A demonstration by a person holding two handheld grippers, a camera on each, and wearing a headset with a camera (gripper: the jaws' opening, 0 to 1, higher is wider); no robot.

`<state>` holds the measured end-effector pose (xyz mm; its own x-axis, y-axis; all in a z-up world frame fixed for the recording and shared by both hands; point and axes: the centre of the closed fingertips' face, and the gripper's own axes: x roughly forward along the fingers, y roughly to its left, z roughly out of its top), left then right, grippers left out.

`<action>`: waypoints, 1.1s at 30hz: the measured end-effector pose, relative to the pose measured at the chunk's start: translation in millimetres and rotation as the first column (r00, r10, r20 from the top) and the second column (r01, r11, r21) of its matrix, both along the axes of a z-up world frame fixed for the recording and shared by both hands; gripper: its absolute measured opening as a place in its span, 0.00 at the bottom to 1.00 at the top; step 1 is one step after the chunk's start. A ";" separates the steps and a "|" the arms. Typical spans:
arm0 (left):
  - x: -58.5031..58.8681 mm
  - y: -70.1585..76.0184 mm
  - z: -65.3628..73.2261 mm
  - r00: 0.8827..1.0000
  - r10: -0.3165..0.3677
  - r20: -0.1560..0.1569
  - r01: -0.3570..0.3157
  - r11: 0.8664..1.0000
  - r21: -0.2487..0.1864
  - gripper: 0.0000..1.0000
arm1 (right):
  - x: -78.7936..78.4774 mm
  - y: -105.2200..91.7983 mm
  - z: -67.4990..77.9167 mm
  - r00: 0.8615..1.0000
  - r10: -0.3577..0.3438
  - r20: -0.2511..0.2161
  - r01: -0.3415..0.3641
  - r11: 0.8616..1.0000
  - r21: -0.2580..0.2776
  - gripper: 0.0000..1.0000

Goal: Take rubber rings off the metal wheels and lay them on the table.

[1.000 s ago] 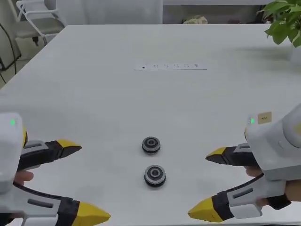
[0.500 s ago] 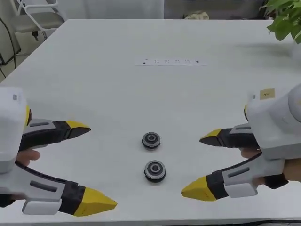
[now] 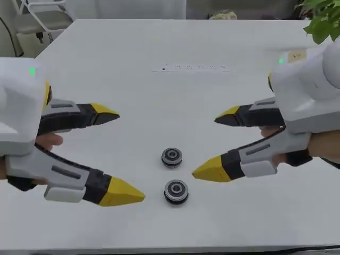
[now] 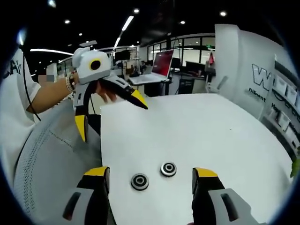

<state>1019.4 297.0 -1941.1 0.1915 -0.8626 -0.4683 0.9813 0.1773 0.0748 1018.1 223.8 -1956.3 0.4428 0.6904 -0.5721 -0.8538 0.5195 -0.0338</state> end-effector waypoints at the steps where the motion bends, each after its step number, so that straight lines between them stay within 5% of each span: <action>1: 3.2 -2.8 3.5 1.000 -0.004 0.007 0.004 1.000 -0.014 0.86 | 2.5 2.6 1.6 1.000 0.005 0.006 -0.005 1.000 -0.001 0.70; 7: 21.8 -17.6 19.2 0.999 -0.008 0.031 0.010 0.996 -0.087 0.85 | 16.7 17.3 8.5 0.999 0.036 0.032 -0.037 0.999 0.008 0.67; 12: 34.2 -27.4 18.3 0.999 0.013 0.047 -0.007 0.993 -0.118 0.84 | 22.1 24.4 4.5 0.998 0.052 0.026 -0.053 0.998 0.029 0.65; 17: 35.3 -34.7 2.3 0.999 0.013 0.051 -0.006 0.992 -0.127 0.80 | 20.9 23.5 -10.2 0.998 0.062 0.003 -0.062 0.997 0.053 0.63; 24: 27.2 -37.6 -25.4 0.998 -0.013 0.059 0.017 0.997 -0.074 0.71 | 11.6 22.3 -35.1 0.995 0.078 -0.057 -0.072 0.992 0.103 0.59; 33: 16.8 -38.0 -48.8 0.999 -0.015 0.050 0.017 0.999 -0.045 0.62 | 3.0 20.9 -62.8 0.990 0.098 -0.099 -0.091 0.993 0.072 0.50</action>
